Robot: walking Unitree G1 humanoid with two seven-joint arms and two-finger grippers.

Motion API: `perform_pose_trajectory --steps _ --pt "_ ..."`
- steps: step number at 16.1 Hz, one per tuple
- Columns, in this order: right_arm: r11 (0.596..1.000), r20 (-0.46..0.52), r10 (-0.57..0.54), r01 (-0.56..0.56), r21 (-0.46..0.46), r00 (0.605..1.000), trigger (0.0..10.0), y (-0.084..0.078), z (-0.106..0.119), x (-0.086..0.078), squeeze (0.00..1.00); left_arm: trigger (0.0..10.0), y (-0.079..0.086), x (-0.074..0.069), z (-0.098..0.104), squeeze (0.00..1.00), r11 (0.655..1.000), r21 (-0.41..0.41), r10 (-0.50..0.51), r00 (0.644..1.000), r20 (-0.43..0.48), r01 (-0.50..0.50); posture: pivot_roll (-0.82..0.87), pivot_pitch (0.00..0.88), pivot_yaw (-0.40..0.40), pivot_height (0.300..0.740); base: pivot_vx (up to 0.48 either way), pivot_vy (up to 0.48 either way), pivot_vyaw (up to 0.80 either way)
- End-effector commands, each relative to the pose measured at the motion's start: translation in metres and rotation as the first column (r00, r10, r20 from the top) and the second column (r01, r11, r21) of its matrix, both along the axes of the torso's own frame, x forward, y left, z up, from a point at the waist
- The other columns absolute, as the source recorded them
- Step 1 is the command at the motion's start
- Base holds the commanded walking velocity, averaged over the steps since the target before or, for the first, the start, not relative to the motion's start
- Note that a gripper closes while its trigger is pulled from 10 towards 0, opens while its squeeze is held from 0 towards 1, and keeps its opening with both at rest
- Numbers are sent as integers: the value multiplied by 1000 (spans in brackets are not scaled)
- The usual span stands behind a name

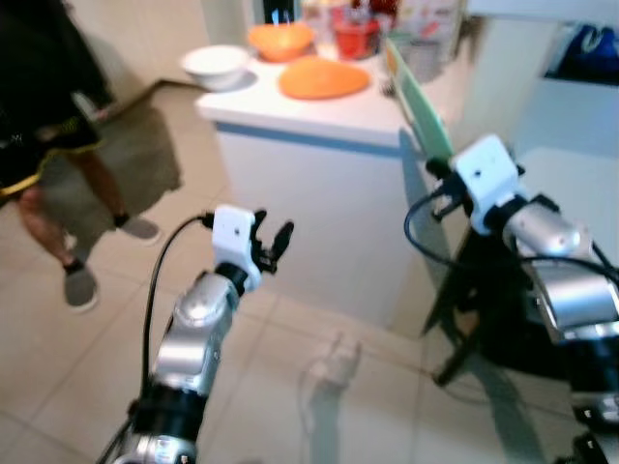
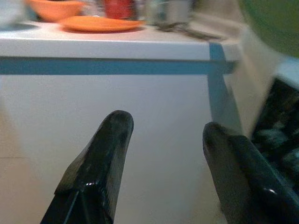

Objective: Setting the table

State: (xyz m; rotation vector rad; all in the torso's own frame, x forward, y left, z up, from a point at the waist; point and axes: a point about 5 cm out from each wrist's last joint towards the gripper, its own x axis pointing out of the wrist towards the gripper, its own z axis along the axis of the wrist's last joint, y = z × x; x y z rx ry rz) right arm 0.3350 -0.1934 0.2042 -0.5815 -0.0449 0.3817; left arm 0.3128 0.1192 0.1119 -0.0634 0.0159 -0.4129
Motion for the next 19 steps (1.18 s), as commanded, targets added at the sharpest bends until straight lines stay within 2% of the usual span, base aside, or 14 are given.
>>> perform_pose_trajectory --steps 1,7,8,15,19 --pt "1000 61 -6 5 12 998 10000 -3 15 1 0 10000 -2 1 5 0 1000 -21 -12 1000 12 12 -27 0 44 740 0 0 0" --pt "1000 64 -8 8 9 998 10000 -3 15 2 0 10000 -2 2 8 0 1000 -24 -2 999 39 3 -30 0 49 740 0 0 0" --pt "1000 67 -11 11 8 998 10000 -5 16 2 0 10000 -4 1 9 0 1000 19 -25 998 60 24 -31 0 50 740 0 0 0" --pt "1000 66 -12 11 11 998 10000 -3 14 1 0 10000 -7 1 10 0 998 11 -60 997 55 59 -30 0 56 740 0 -448 0" --pt "1000 64 -14 13 11 998 10000 -3 14 1 0 10000 -9 0 10 0 997 16 -73 996 56 72 -36 0 56 740 185 -420 0"
